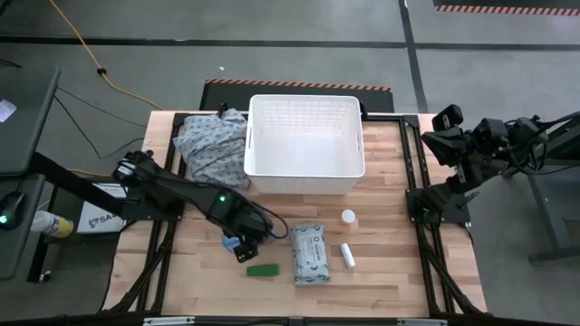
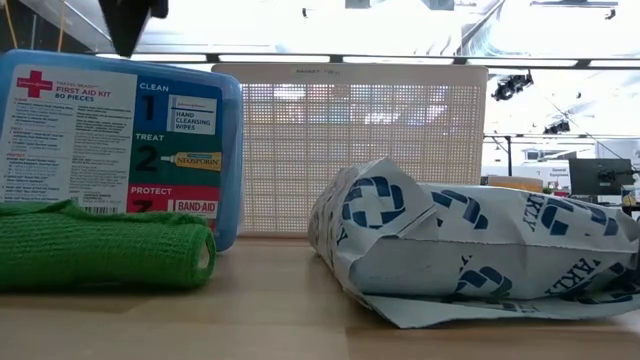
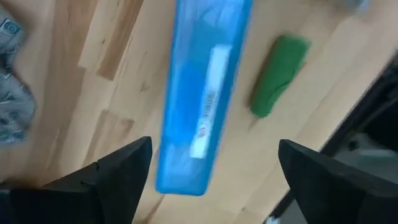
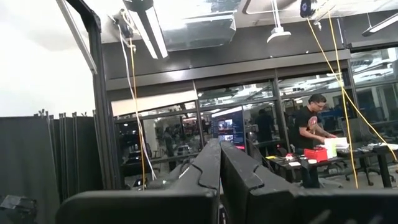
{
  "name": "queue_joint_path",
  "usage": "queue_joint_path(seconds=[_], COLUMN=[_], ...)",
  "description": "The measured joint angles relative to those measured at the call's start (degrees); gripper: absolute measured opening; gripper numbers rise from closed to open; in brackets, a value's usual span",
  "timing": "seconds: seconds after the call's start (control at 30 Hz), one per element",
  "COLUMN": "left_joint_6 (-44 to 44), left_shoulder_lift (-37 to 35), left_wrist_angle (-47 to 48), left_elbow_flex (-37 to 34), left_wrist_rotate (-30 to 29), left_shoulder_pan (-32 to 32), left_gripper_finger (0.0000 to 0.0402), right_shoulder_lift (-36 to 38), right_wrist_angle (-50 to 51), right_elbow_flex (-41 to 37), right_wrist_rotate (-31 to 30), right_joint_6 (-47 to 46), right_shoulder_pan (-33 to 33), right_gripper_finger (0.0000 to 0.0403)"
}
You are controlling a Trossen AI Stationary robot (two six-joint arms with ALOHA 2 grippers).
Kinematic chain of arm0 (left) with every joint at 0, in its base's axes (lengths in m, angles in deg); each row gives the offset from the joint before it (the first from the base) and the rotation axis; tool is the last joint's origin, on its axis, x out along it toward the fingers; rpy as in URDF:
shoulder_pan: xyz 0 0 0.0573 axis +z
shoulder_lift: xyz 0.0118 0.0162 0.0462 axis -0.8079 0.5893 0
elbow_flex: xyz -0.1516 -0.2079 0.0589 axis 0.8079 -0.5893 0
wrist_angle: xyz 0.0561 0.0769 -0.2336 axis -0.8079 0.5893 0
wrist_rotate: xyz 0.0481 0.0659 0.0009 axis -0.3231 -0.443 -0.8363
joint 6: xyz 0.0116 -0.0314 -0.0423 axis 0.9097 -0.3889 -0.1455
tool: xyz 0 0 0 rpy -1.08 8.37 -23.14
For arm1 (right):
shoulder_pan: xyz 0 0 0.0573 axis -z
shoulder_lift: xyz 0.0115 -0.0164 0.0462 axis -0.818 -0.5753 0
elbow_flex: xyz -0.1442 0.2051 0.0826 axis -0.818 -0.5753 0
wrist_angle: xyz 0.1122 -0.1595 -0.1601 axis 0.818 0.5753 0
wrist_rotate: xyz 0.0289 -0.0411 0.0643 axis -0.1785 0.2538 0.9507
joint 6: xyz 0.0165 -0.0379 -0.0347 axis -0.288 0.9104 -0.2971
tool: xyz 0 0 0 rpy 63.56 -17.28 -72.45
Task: Pick & place medical supplies in basket/bin
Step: Put the blue first aid kit into the white bin
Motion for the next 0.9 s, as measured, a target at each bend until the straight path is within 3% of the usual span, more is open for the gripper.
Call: queue_joint_path(seconds=[0.6, 0.9], left_joint_6=[2.2, 2.2], left_shoulder_lift=[1.9, 1.8], left_wrist_angle=[0.1, -2.8], left_elbow_flex=[0.1, -7.9], left_wrist_rotate=[-3.9, -3.5], left_shoulder_pan=[0.0, 0.0], left_gripper_finger=[0.0381, 0.0381], right_shoulder_lift=[0.0, 0.0], right_wrist_angle=[0.2, 0.2], right_elbow_flex=[0.0, 0.0], right_wrist_rotate=[1.4, 3.2], right_joint_6=[-0.2, -0.2], right_shoulder_pan=[0.0, 0.0], right_gripper_finger=[0.0, 0.0])
